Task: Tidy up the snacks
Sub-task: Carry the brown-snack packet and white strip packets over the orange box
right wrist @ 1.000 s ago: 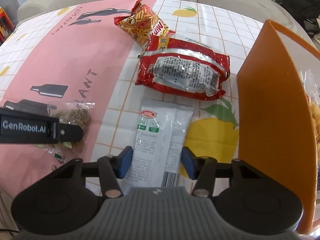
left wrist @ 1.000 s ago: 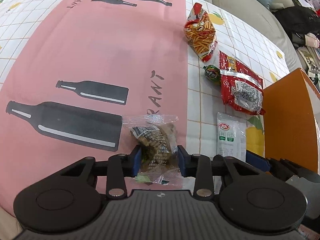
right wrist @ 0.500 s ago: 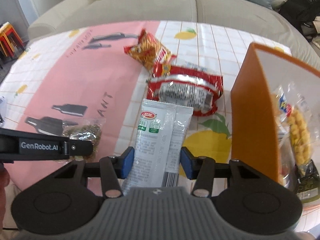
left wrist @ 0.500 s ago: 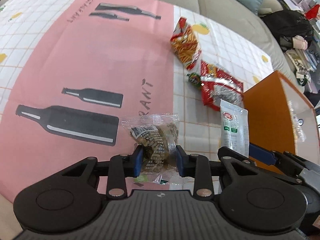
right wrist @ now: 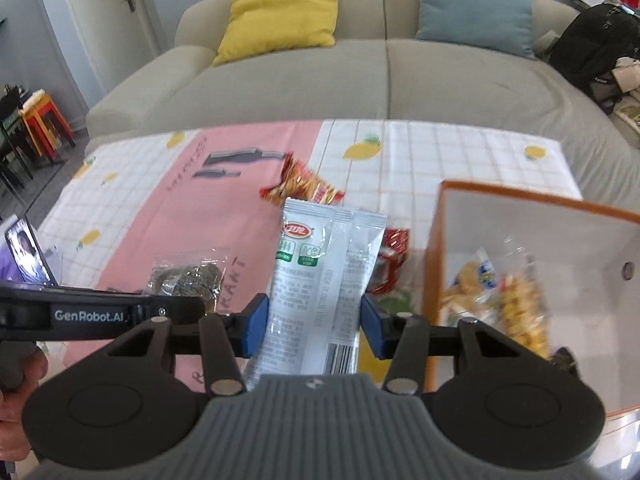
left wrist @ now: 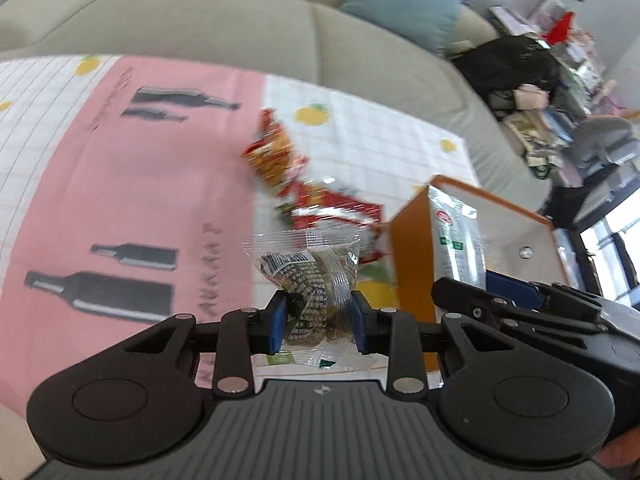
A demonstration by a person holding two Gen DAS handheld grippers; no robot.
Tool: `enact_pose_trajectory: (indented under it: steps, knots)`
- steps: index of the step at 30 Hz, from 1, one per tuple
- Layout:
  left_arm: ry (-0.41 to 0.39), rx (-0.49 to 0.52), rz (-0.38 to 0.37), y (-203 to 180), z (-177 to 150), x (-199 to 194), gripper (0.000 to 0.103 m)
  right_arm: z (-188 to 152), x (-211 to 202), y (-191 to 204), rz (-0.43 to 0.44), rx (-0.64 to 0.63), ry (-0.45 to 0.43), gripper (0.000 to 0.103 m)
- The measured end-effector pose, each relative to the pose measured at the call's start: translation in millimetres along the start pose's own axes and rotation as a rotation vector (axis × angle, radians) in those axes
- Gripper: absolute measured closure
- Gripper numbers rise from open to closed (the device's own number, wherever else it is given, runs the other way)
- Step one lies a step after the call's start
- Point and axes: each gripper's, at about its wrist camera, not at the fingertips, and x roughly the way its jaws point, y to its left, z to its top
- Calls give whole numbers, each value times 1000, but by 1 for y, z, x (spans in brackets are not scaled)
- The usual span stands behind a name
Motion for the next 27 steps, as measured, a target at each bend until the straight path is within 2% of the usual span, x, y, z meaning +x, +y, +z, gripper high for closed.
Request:
enact_pose_trajectory:
  steps: [8,13,18,22,27]
  knots:
    - [-10,129,-87,-60,10,2,67,10,-38,-55,-58,49,-22,54]
    - [13,200,-153,-101,19,17,67,16,-54,-95,-108,65,-13,54]
    - [64,259,-213,-139,26,40,67,20,-56,-133,-168,51,17,54]
    - [113,322,-233,-167,29,65,67,19,-49,-162,-199,37,56,54]
    - [204,341,-255,-184,27,102,67,16,-27,-193,-248,19,117,54]
